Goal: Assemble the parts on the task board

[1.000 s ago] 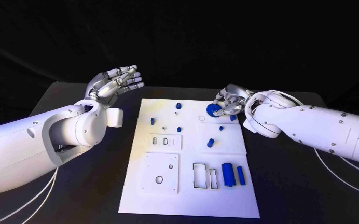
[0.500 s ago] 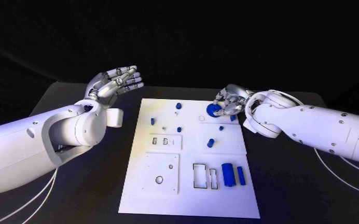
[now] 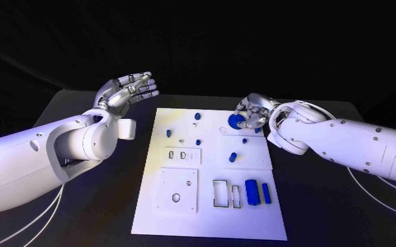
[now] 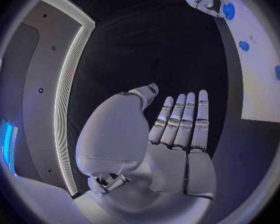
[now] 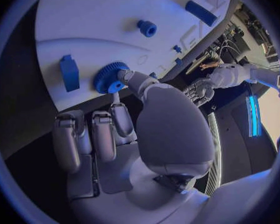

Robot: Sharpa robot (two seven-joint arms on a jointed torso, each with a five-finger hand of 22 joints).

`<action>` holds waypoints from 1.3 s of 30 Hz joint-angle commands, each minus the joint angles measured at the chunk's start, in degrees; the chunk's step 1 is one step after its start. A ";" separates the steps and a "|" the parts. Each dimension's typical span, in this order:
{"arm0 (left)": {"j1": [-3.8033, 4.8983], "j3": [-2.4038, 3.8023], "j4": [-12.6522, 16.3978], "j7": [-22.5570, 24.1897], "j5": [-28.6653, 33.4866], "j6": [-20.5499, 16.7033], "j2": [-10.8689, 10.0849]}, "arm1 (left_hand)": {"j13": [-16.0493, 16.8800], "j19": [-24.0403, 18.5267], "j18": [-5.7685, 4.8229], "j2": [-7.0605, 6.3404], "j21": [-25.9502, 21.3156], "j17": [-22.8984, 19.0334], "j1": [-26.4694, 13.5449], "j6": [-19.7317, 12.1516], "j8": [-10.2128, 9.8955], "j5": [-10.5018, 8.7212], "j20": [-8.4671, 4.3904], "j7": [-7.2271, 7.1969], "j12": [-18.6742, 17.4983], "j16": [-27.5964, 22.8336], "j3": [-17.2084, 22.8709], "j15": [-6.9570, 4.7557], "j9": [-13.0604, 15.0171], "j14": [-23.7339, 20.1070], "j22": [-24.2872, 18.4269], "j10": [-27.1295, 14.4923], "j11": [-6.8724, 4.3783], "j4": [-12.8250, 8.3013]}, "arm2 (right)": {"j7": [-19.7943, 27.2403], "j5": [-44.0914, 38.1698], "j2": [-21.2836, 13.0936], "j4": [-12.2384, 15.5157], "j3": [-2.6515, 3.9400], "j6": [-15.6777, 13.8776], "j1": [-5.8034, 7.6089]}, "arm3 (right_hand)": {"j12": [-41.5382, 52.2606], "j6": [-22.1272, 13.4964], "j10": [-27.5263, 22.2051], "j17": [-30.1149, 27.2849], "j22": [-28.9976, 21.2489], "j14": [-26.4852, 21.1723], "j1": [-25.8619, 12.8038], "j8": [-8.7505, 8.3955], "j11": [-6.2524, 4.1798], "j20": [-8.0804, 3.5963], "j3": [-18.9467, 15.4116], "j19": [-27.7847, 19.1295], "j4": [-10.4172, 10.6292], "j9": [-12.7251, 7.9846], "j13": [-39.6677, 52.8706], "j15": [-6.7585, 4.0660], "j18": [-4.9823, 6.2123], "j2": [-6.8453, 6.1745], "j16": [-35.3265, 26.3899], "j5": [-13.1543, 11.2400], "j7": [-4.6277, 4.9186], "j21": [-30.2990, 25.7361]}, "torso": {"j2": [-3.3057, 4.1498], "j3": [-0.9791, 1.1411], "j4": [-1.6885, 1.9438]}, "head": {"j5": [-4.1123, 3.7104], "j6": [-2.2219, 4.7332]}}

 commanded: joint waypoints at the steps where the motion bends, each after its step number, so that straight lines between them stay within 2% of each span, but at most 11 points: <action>1: 0.07 0.04 0.08 0.27 0.08 1.11 0.01 | -0.03 -0.46 -0.36 -0.09 -0.20 0.05 -0.44 -0.34 -0.10 0.16 0.09 5.31 -0.19 -0.20 0.28 -0.05 -0.05 -0.25 -0.07 -0.27 0.06 0.08 | 1.36 -3.79 -0.19 0.84 0.02 -4.10 -0.02 | 0.36 1.19 0.61 8.70 15.05 4.58 -1.16 1.22 -0.11 -0.25 0.48 6.10 0.04 0.88 0.25 -0.16 -0.81 0.21 0.34 0.23 -0.47 0.25 | -0.03 0.00 0.00 | -0.01 0.15; 7: 0.06 0.04 0.02 0.26 0.08 1.12 0.05 | -0.03 -0.46 -0.36 -0.09 -0.20 0.05 -0.44 -0.34 -0.10 0.16 0.09 5.31 -0.19 -0.20 0.28 -0.05 -0.05 -0.25 -0.07 -0.27 0.06 0.08 | 1.82 -7.32 -0.99 3.64 0.04 -6.95 0.03 | 0.57 1.30 0.88 8.85 15.05 4.62 -1.83 1.34 -0.20 -0.34 0.55 6.10 0.17 0.96 0.50 -0.25 -0.81 -0.08 0.39 0.17 -0.56 0.25 | -0.08 -0.04 -0.06 | 0.04 0.36; 13: 0.06 0.04 -0.04 0.25 0.08 1.15 0.20 | -0.03 -0.46 -0.36 -0.09 -0.20 0.05 -0.44 -0.34 -0.10 0.16 0.09 5.31 -0.19 -0.20 0.28 -0.05 -0.05 -0.25 -0.07 -0.27 0.06 0.08 | 1.33 -11.41 -1.04 6.46 0.06 -7.91 0.31 | 0.61 1.29 0.94 8.86 15.05 4.62 -2.13 1.36 -0.22 -0.38 0.56 6.10 0.25 0.98 0.54 -0.28 -0.81 -0.22 0.39 0.15 -0.59 0.25 | -0.03 -0.01 -0.05 | -0.03 0.60; 18: 0.06 0.03 -0.04 0.23 0.09 1.20 0.40 | -0.03 -0.46 -0.36 -0.09 -0.20 0.05 -0.44 -0.34 -0.10 0.16 0.09 5.31 -0.19 -0.20 0.28 -0.05 -0.05 -0.25 -0.07 -0.27 0.06 0.08 | -0.03 -13.72 0.58 7.65 0.05 -7.71 0.46 | 0.62 1.27 0.97 8.91 15.05 4.63 -2.25 1.35 -0.23 -0.39 0.58 6.10 0.30 0.99 0.57 -0.29 -0.81 -0.24 0.41 0.16 -0.60 0.25 | -0.04 -0.04 0.06 | 0.07 0.66; 27: 0.05 0.03 0.06 0.21 0.10 1.27 0.78 | -0.03 -0.46 -0.36 -0.06 -0.21 0.09 -0.59 -0.37 -0.10 0.16 0.09 5.31 -0.19 -0.24 0.40 -0.04 -0.05 -0.25 -0.09 -0.27 0.07 0.06 | -1.63 -16.88 5.78 5.90 -0.13 -7.71 0.48 | 0.62 1.23 0.97 8.88 15.05 4.63 -2.27 1.34 -0.25 -0.40 0.67 6.10 0.31 0.99 0.56 -0.30 -0.81 -0.17 0.40 0.18 -0.62 0.25 | 0.09 -0.12 0.23 | 0.17 0.91; 34: 0.05 0.03 0.19 0.18 0.11 1.32 1.05 | -0.03 -0.46 -0.36 -0.06 -0.21 0.09 -0.59 -0.37 -0.10 0.16 0.09 5.31 -0.19 -0.24 0.40 -0.04 -0.05 -0.25 -0.09 -0.27 0.07 0.06 | -1.84 -18.32 9.89 3.24 -0.41 -7.58 0.12 | 0.60 1.18 0.96 8.90 15.05 4.63 -2.27 1.31 -0.27 -0.41 0.74 6.10 0.30 0.98 0.54 -0.31 -0.81 -0.14 0.41 0.20 -0.62 0.25 | 0.16 -0.15 0.19 | 0.39 0.95; 39: 0.05 0.03 0.28 0.15 0.11 1.34 1.18 | -0.03 -0.46 -0.36 -0.06 -0.21 0.09 -0.59 -0.37 -0.10 0.16 0.09 5.31 -0.19 -0.24 0.40 -0.04 -0.05 -0.25 -0.09 -0.27 0.07 0.06 | -1.97 -18.64 11.80 1.93 -0.67 -6.99 -0.14 | 0.60 1.18 0.96 8.90 15.05 4.63 -2.27 1.31 -0.27 -0.41 0.74 6.10 0.30 0.98 0.54 -0.31 -0.81 -0.14 0.41 0.20 -0.62 0.25 | 0.15 -0.10 0.14 | 0.55 0.78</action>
